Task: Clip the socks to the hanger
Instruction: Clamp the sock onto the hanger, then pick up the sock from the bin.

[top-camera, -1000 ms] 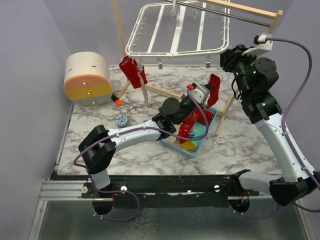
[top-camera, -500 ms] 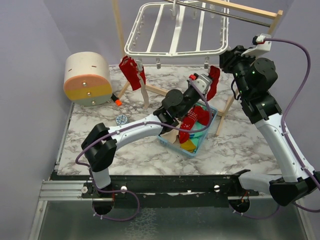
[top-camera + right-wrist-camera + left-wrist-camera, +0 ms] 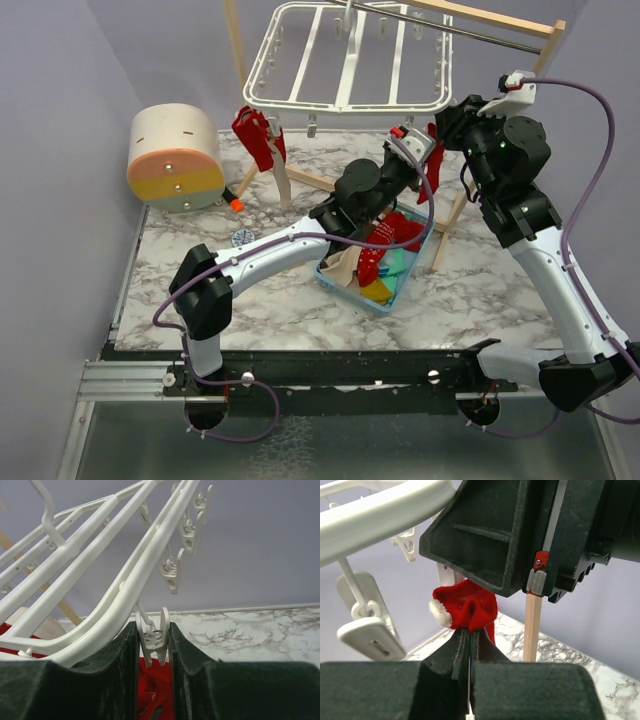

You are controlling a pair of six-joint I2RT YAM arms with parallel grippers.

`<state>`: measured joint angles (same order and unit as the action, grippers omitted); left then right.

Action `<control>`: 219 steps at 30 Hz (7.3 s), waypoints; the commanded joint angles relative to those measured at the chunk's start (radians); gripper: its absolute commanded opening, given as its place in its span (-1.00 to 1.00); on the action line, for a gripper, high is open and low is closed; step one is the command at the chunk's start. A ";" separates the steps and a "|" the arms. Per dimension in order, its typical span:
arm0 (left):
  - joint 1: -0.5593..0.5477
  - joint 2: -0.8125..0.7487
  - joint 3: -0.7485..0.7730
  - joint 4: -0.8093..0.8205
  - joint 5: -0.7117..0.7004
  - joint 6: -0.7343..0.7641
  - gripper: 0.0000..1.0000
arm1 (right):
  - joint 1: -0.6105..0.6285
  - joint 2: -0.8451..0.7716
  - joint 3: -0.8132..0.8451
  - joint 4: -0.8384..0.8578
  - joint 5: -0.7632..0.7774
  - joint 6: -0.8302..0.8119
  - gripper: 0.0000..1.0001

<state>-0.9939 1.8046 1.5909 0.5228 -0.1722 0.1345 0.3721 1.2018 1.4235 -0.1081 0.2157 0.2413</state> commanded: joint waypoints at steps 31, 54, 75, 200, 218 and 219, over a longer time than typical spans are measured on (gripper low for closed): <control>0.008 0.021 0.110 -0.175 -0.133 -0.001 -1.00 | 0.004 -0.015 -0.021 -0.047 -0.030 -0.037 -0.99; 0.008 -0.023 0.081 -0.146 -0.109 -0.012 -1.00 | 0.004 -0.008 -0.031 -0.059 -0.018 -0.048 -0.99; 0.008 -0.079 0.032 -0.085 -0.021 -0.052 -1.00 | 0.004 0.013 -0.031 -0.067 -0.019 -0.030 -0.99; 0.006 -0.835 -0.824 -0.197 0.327 -0.254 0.98 | 0.014 -0.638 -0.749 -0.078 -0.801 -0.355 -0.98; 0.232 -0.484 -0.646 0.160 0.948 -1.018 0.98 | 0.036 -0.744 -0.633 -0.240 -0.940 -0.557 -0.98; 0.232 -0.462 -0.637 0.189 0.980 -1.054 0.98 | 0.036 -0.747 -0.636 -0.230 -0.944 -0.551 -0.98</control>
<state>-0.7612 1.2804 0.8902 0.5423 0.5636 -0.6895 0.4011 0.4744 0.7811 -0.3462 -0.6849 -0.3141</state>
